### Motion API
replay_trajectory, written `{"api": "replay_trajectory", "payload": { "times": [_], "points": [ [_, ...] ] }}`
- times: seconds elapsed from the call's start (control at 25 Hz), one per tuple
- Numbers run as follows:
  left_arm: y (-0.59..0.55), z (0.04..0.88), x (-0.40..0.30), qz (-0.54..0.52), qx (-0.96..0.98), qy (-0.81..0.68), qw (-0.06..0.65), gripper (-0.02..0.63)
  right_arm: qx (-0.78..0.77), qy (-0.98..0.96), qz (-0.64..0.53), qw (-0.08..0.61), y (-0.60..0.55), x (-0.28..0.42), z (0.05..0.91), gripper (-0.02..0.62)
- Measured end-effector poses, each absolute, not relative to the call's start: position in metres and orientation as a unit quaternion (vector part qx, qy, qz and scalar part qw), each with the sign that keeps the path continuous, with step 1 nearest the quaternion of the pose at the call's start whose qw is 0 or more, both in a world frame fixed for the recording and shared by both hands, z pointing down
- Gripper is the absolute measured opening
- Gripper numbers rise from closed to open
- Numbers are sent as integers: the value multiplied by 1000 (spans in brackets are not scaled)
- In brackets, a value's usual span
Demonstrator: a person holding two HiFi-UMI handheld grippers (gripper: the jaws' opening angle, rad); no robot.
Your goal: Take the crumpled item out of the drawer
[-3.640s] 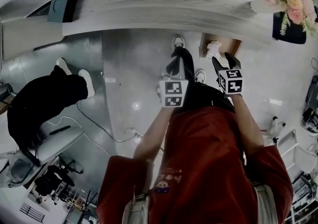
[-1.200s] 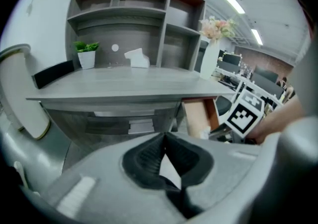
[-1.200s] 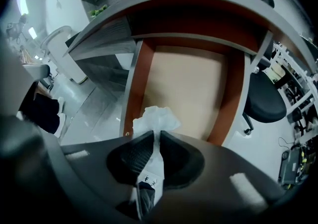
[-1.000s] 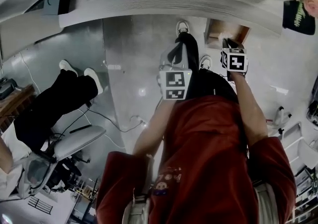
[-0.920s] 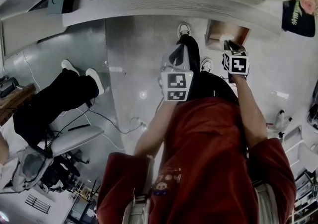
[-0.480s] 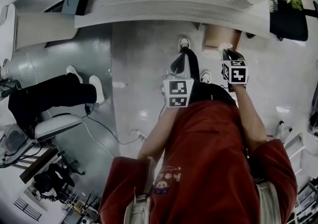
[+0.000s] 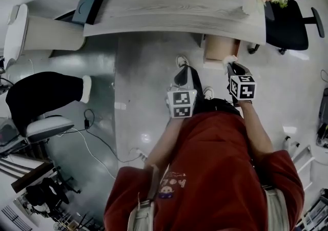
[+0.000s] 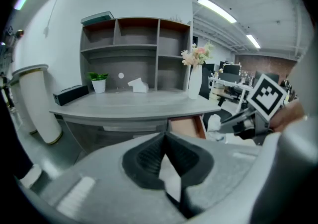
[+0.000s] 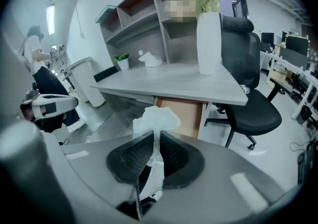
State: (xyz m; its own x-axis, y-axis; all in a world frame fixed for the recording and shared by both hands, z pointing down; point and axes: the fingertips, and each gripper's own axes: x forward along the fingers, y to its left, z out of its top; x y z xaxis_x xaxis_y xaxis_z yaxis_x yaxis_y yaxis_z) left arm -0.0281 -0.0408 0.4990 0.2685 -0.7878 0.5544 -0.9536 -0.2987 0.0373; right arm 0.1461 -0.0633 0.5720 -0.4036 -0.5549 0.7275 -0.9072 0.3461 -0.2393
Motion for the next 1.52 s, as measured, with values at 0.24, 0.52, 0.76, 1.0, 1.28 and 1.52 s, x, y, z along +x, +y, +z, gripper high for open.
{"api": "replay_trajectory", "payload": {
  "times": [0.24,0.52,0.76,1.0,1.28,1.52],
  "points": [
    [-38,474,-28,219,778,-566,163,-3,485,-784,301,245,-55,150,538,41],
    [-51,447,-27,194,789,-565,148,-3,501,-796,259,220,-64,149,497,41],
    [-48,423,-26,172,794,-566,139,-3,515,-799,237,200,-63,155,463,41],
    [-48,402,-23,171,801,-562,111,-3,526,-806,205,179,-64,164,431,41],
    [-50,380,-30,147,797,-581,69,-3,551,-814,126,131,-67,170,393,41],
    [-46,374,-36,132,797,-586,53,-3,556,-819,89,106,-65,165,379,41]
  ]
}}
